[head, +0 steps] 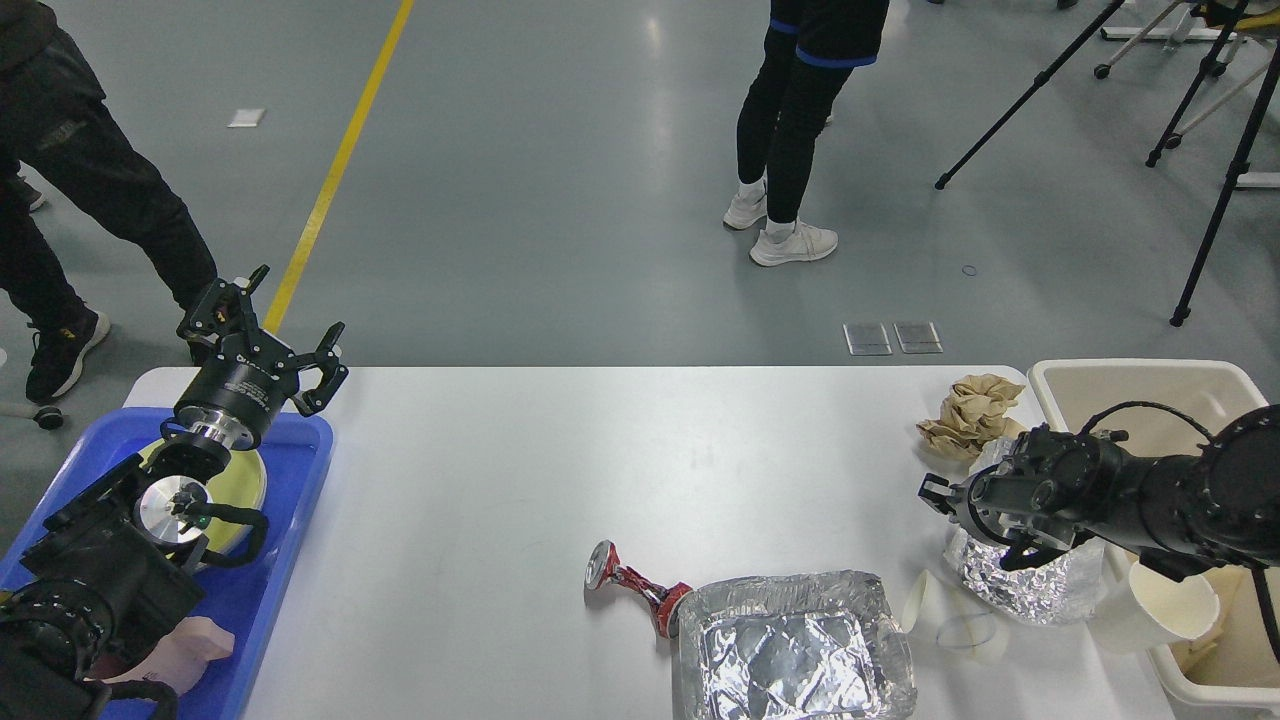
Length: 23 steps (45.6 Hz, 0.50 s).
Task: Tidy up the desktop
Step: 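Close the right gripper on the crumpled foil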
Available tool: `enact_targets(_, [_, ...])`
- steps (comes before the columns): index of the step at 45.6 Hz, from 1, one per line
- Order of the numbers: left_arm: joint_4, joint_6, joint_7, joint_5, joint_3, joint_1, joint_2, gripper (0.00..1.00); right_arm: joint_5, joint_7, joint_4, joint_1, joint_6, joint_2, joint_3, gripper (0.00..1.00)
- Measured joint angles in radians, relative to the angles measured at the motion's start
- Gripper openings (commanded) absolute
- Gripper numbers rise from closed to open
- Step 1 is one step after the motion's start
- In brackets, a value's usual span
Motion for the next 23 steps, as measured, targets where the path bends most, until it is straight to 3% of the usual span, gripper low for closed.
enact_targets(23, [0.0, 0.0, 0.0, 0.0, 0.0, 0.0, 0.0, 0.96, 0.0, -0.009, 0.06, 0.05, 0.002, -0.009, 0.002, 0.09])
